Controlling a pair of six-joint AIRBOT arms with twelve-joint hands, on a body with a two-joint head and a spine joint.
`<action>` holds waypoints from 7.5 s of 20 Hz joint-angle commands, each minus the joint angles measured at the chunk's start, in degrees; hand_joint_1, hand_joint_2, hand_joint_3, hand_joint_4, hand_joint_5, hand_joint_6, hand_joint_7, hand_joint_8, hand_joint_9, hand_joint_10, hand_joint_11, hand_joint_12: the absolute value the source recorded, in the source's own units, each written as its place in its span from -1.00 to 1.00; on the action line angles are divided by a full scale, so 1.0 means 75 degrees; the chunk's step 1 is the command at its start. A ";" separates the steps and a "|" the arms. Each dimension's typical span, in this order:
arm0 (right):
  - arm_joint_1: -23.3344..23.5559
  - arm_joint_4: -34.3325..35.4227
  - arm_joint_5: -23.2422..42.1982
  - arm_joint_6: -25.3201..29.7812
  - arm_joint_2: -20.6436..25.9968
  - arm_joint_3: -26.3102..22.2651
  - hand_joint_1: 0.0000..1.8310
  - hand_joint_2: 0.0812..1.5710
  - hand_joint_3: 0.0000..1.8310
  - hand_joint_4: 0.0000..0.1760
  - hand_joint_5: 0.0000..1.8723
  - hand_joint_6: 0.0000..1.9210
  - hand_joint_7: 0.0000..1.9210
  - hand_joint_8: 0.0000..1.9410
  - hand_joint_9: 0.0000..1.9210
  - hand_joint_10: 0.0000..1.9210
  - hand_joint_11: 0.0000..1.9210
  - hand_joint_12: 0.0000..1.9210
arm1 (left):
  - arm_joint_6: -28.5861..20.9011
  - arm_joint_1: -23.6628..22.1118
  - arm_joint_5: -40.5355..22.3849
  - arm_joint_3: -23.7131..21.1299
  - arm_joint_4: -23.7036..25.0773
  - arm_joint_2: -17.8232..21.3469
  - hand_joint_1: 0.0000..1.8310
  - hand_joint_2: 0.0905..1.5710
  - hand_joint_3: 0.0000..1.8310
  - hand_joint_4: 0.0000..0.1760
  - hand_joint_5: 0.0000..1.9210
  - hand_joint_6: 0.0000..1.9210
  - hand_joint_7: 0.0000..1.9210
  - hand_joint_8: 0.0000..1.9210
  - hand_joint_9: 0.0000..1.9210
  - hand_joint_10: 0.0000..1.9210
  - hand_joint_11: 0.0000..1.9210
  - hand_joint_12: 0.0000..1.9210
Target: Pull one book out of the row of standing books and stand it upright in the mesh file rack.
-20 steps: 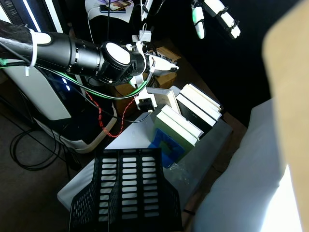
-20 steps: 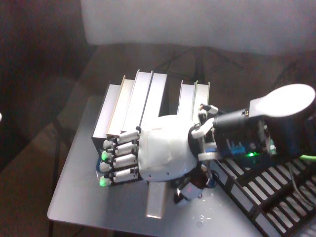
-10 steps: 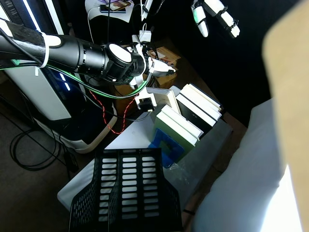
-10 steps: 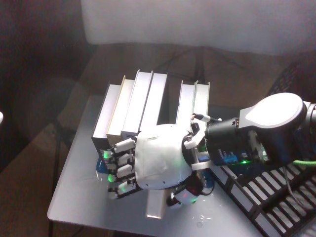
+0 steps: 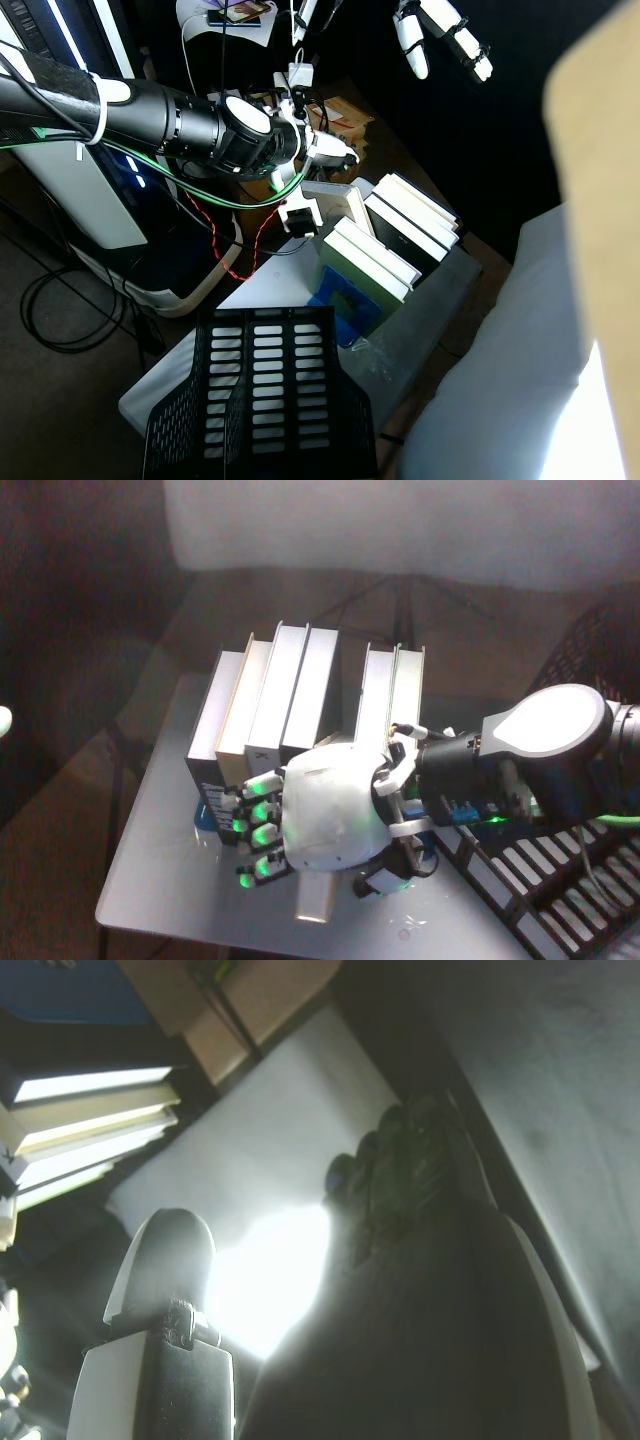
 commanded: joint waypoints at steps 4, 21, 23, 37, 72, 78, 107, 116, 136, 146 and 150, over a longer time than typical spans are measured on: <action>-0.0107 0.0017 -0.0033 0.0002 -0.0112 0.0146 0.13 0.31 -1.00 -0.19 -0.59 -0.98 -0.56 -1.00 -0.66 -0.98 -1.00 -0.45 | -0.0084 0.0003 -0.0968 0.0097 -0.0169 -0.0012 -0.49 0.74 -1.00 -1.00 -0.95 -1.00 -1.00 -1.00 -1.00 -1.00 -1.00 -1.00; -0.0567 -0.0339 -0.0588 0.0002 -0.0513 0.0529 0.14 0.38 -0.99 -0.79 -0.37 -0.97 -0.51 -1.00 -0.68 -0.87 -1.00 -0.63 | -0.0149 0.0014 -0.1039 0.0126 -0.0164 -0.0043 -0.49 0.74 -1.00 -1.00 -0.95 -1.00 -1.00 -1.00 -1.00 -1.00 -1.00 -1.00; -0.0593 -0.0348 -0.0590 0.0002 -0.0523 0.0528 0.14 0.40 -0.98 -0.66 -0.43 -0.99 -0.56 -1.00 -0.71 -0.88 -1.00 -0.55 | -0.0154 0.0015 -0.1049 0.0126 -0.0164 -0.0040 -0.45 0.74 -1.00 -1.00 -0.94 -1.00 -1.00 -1.00 -1.00 -1.00 -1.00 -1.00; -0.0738 -0.2640 -0.0696 0.2051 -0.0777 0.0929 0.07 0.47 -0.99 -0.19 -0.57 -1.00 -0.60 -1.00 -0.79 -0.83 -1.00 -1.00 | -0.0226 0.0025 -0.1117 0.0147 -0.0169 -0.0034 -0.45 0.74 -1.00 -1.00 -0.94 -1.00 -1.00 -1.00 -1.00 -1.00 -1.00 -1.00; -0.0649 0.2745 -0.0207 -0.1491 0.0712 0.0437 0.50 0.42 -1.00 -1.00 -0.12 0.14 0.04 0.04 -0.13 0.41 -0.56 0.77 | -0.0388 -0.2454 0.0095 0.1311 0.1819 -0.0745 -0.44 0.71 -1.00 -0.66 -0.93 -0.98 -1.00 -1.00 -1.00 -1.00 -1.00 -1.00; -0.0649 0.2791 -0.0217 -0.1561 0.0760 0.0437 0.50 0.40 -1.00 -1.00 -0.07 0.05 0.08 -0.01 -0.08 0.38 -0.43 0.77 | -0.0403 -0.2454 0.0033 0.1319 0.1802 -0.0763 -0.48 0.73 -1.00 -0.67 -0.94 -0.99 -1.00 -1.00 -1.00 -1.00 -1.00 -1.00; 0.0504 0.3377 0.0835 -0.0224 0.2188 0.0013 0.47 0.53 -1.00 -1.00 -0.24 0.33 -0.16 0.35 -0.25 0.65 -0.43 0.95 | -0.0595 -0.2693 0.0090 0.1498 0.2047 -0.1109 -0.50 0.74 -1.00 -0.42 -0.97 -0.99 -1.00 -1.00 -1.00 -1.00 -1.00 -1.00; 0.1651 0.0756 0.0925 0.1801 0.2220 0.0162 0.48 0.50 -1.00 -1.00 -0.21 0.24 -0.12 0.32 -0.21 0.58 -0.40 0.87 | -0.0592 -0.2761 0.0116 0.1499 0.2096 -0.1149 -0.56 0.75 -1.00 -0.68 -0.99 -1.00 -1.00 -1.00 -1.00 -1.00 -1.00 -1.00; 0.4287 -0.1073 0.0328 0.2137 0.3204 -0.0294 0.26 0.55 -1.00 -0.84 -0.17 0.34 -0.20 0.45 -0.40 0.62 -0.83 1.00 | -0.0628 -0.2779 0.0054 0.1526 0.2070 -0.1185 -0.54 0.73 -1.00 -0.43 -0.98 -1.00 -1.00 -1.00 -1.00 -1.00 -1.00 -1.00; 0.5355 -0.2167 -0.0052 0.2556 0.3702 -0.0624 0.47 0.50 -1.00 -1.00 -0.15 0.21 -0.13 0.33 -0.26 0.64 -0.59 1.00 | -0.0656 -0.2842 0.0140 0.1549 0.2104 -0.1250 -0.56 0.75 -1.00 -0.47 -0.99 -0.99 -1.00 -1.00 -1.00 -1.00 -1.00 -1.00; 0.5628 -0.2436 -0.0214 0.2575 0.4081 -0.0865 0.48 0.50 -1.00 -1.00 -0.18 0.30 -0.10 0.26 -0.23 0.57 -0.61 0.99 | -0.0666 -0.2845 0.0140 0.1514 0.2092 -0.1246 -0.53 0.73 -1.00 -0.41 -0.98 -0.99 -1.00 -1.00 -1.00 -1.00 -1.00 -1.00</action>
